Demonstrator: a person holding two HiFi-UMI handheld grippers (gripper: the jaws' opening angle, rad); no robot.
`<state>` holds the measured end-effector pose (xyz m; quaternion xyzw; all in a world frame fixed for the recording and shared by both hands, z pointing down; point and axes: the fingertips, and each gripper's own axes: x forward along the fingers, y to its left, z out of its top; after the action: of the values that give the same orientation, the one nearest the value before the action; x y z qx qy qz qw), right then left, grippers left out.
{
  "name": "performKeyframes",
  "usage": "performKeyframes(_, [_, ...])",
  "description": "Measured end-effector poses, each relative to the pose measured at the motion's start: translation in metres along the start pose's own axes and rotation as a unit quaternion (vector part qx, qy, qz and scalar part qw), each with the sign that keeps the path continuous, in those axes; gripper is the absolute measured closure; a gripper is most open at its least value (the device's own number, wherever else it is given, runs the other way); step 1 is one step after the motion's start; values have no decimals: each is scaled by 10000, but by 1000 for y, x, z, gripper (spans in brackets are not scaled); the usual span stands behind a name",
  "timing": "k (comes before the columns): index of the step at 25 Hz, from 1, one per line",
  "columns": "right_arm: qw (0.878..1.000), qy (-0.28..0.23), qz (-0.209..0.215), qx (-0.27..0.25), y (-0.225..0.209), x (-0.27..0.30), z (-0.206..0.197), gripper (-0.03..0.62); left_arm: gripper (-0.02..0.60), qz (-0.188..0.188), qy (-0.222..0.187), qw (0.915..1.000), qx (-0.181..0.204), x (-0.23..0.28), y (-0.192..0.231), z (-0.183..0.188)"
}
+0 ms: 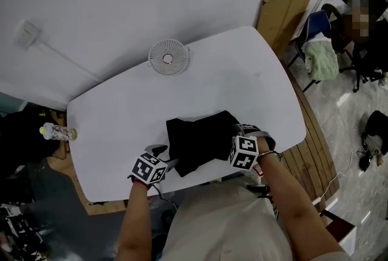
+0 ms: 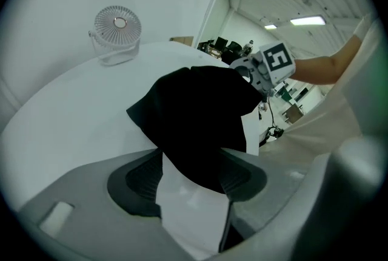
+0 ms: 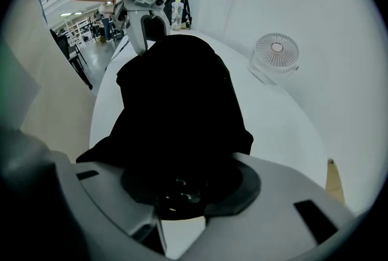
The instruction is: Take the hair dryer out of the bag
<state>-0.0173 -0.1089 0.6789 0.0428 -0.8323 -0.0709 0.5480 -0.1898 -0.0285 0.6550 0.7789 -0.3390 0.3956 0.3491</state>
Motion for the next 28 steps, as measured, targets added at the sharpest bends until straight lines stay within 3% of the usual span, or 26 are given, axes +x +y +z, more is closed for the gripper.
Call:
performKeyframes(7, [9999, -5, -114, -22, 0, -1, 1, 430, 330, -107, 440, 9990, 32, 20, -5, -13])
performKeyframes(8, [9999, -24, -128, -22, 0, -1, 2, 431, 377, -118, 470, 9988, 11, 19, -5, -14])
performKeyframes(9, [9999, -53, -137, -13, 0, -1, 2, 431, 479, -127, 473, 9988, -56, 18, -4, -13])
performKeyframes(12, [9997, -168, -157, 13, 3, -2, 2, 433, 548, -118, 474, 9981, -382, 13, 0, -10])
performKeyframes(17, [9984, -510, -186, 144, 4, -9, 5, 436, 555, 209, 413, 9948, -908, 2, 10, -1])
performKeyframes(21, [9977, -610, -181, 222, 2, -14, 1, 437, 557, 544, 374, 9918, -1094, -12, 23, 1])
performKeyframes(28, [9968, -713, -53, 344, 3, -19, -4, 438, 557, 773, 133, 9855, -1503, -29, 37, 5])
